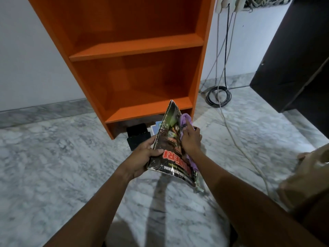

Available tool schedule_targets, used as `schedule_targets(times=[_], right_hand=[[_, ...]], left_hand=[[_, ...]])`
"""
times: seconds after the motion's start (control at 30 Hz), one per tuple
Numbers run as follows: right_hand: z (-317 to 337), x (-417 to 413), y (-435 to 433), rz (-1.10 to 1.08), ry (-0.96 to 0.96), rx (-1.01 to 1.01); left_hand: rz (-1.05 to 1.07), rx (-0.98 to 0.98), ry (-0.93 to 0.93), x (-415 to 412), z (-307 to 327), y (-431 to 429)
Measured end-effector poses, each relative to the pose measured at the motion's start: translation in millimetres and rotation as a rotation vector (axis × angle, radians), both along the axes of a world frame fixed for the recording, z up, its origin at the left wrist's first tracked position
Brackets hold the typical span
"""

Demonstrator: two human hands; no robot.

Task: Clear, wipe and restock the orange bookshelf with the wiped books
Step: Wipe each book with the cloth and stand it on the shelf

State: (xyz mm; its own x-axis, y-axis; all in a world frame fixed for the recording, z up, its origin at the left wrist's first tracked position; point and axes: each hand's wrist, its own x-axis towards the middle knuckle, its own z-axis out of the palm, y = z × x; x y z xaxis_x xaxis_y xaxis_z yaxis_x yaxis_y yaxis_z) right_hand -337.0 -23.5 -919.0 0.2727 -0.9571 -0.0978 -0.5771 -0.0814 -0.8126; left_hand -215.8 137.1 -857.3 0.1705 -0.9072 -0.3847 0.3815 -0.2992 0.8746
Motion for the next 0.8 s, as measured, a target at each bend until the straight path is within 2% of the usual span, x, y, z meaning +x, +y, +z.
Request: schedule_targets(times=[0.1,0.2,0.3,0.37,0.43,0.5,0.57,0.63,0.67,0.7,0.8], right_hand=[[-17,-23,-1,-0.071,0.017,0.052],[-14,-41,-2,-0.148,-0.132,0.238],[10,-56,-1,-0.178,-0.6,0.654],[33,-63,0,-0.007,-0.807,0.789],[60,-62,-2,0.089,-0.744,0.698],[80,-58,-2,0.133,-0.617,0.512],[88,-50,0,0.098,-0.538,0.348],[93,-39,9,0.079,-0.491,0.192],[95,-32,15,0.093,-0.435,0.092],[96,-27,22,0.147,-0.359,-0.015],[91,-14,53,0.351,-0.094,-0.37]], left_hand=[[0.019,-0.061,0.0,3,14,-5],[0.055,-0.133,0.0,12,28,-8],[0.102,-0.171,-0.016,21,37,-9],[0.114,-0.183,-0.055,27,41,-9],[0.145,-0.152,-0.171,27,45,-9],[0.194,-0.069,-0.396,24,45,-12],[0.242,0.021,-0.623,19,40,-15],[0.292,0.069,-0.751,9,42,-21],[0.307,0.056,-0.726,3,49,-24],[0.305,0.011,-0.625,-2,57,-28],[0.289,-0.096,-0.179,-6,77,-49]])
